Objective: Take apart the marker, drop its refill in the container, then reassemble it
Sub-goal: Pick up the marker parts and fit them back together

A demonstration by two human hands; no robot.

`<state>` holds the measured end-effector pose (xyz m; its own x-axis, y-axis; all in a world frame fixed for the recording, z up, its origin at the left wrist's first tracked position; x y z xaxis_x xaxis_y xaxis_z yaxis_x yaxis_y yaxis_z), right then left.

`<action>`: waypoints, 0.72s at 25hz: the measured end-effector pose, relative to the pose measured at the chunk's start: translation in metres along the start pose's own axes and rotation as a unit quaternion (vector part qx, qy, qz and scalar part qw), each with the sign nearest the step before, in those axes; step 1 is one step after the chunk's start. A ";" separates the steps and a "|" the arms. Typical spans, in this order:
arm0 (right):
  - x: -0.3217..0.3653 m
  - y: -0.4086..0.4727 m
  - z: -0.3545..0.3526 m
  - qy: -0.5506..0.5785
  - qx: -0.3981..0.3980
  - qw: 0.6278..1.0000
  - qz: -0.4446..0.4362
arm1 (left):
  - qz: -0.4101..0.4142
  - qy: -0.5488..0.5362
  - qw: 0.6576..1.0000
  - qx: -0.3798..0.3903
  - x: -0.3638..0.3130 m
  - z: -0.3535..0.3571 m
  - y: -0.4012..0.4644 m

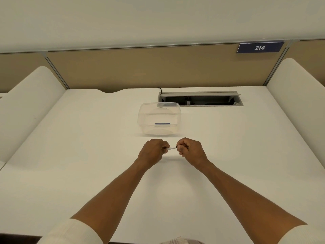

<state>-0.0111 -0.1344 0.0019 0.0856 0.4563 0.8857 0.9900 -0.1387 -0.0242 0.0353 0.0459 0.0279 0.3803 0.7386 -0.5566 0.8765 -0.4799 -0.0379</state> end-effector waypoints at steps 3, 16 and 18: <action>0.000 0.000 0.000 -0.018 -0.003 1.000 -0.004 | 0.009 0.013 1.000 0.003 -0.005 0.001 -0.001; -0.004 -0.005 0.015 -0.298 0.048 0.948 -0.098 | 0.015 0.045 0.999 0.018 -0.004 0.001 -0.002; -0.010 -0.002 0.018 -0.235 0.072 0.967 -0.061 | 0.020 0.061 0.998 0.020 -0.003 0.000 -0.003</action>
<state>-0.0123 -0.1230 -0.0149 -0.0244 0.8153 0.5785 0.9984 0.0491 -0.0271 0.0312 0.0454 0.0294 0.4499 0.7692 -0.4538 0.8485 -0.5266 -0.0513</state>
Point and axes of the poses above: each hand's wrist, its own y-axis towards the middle knuckle, its own z-axis out of the palm, x = y × z, the point moved 2 cm from there along y, towards the middle knuckle, and after that the axes turned 6 degrees about -y, right-handed, at the moved point
